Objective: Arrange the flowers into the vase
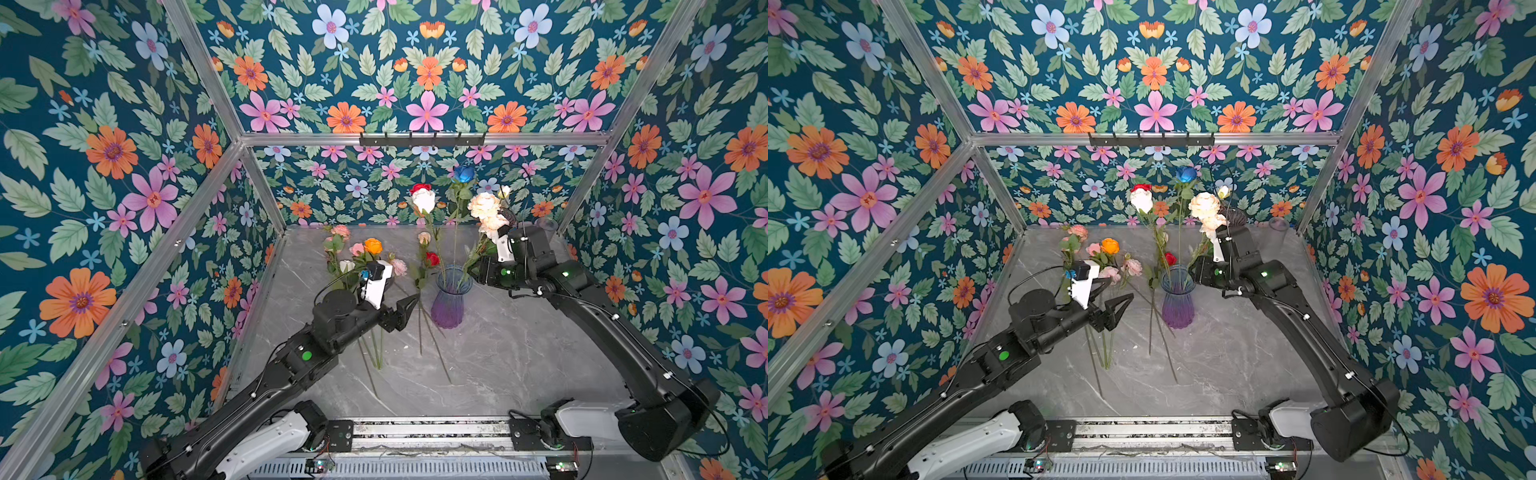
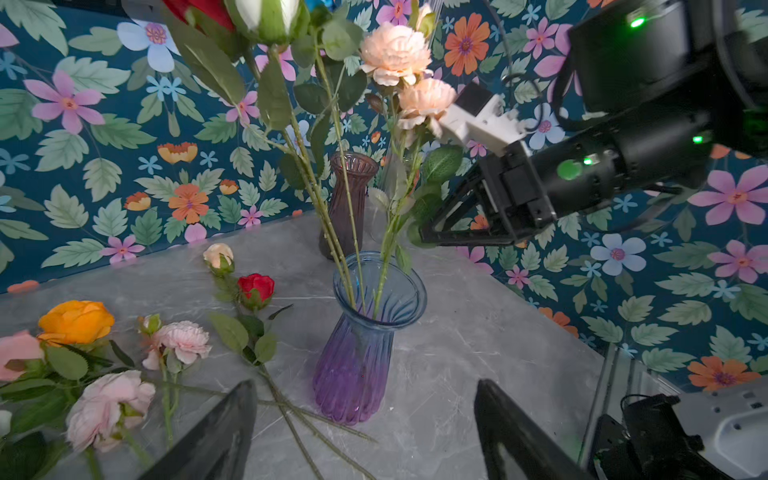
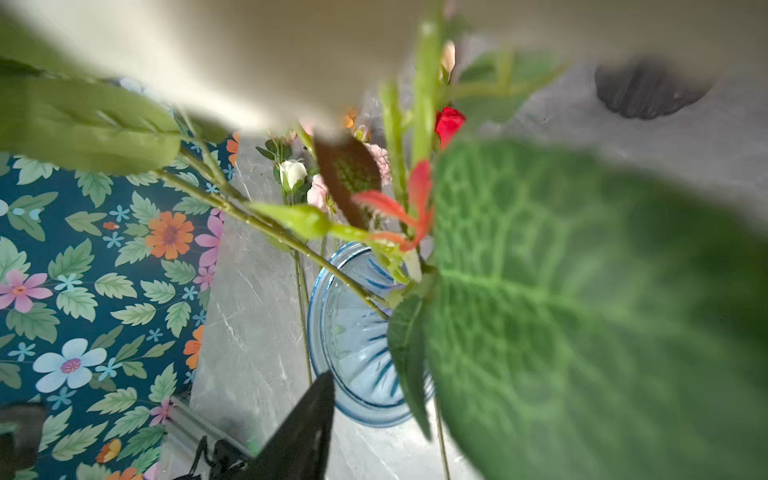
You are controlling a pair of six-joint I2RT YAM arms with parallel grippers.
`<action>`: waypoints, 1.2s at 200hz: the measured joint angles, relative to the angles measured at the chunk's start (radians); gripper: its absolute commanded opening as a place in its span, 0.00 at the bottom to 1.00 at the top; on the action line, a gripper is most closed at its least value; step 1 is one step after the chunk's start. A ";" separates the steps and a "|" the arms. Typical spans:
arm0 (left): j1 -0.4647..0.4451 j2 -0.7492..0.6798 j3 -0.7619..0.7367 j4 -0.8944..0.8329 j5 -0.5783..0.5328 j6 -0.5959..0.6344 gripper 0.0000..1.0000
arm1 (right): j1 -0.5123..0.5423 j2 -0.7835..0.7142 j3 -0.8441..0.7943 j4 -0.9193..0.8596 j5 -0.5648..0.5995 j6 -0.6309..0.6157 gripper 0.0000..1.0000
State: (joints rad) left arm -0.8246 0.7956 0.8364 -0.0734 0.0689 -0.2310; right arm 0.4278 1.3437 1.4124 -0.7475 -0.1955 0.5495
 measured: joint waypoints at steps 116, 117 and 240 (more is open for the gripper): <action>0.000 -0.308 -0.087 -0.269 -0.077 -0.053 0.83 | 0.096 0.058 -0.065 -0.047 -0.010 0.131 0.39; 0.000 -0.309 -0.087 -0.270 -0.077 -0.053 0.83 | 0.097 0.060 -0.065 -0.046 -0.007 0.132 0.39; 0.000 -0.544 -0.128 -0.407 -0.138 -0.055 0.82 | 0.038 0.219 0.117 -0.172 0.193 0.240 0.00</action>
State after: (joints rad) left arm -0.8249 0.2520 0.7082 -0.4805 -0.0689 -0.2855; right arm 0.4660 1.5627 1.5295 -0.9192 -0.0029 0.7895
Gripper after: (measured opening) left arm 0.821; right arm 0.113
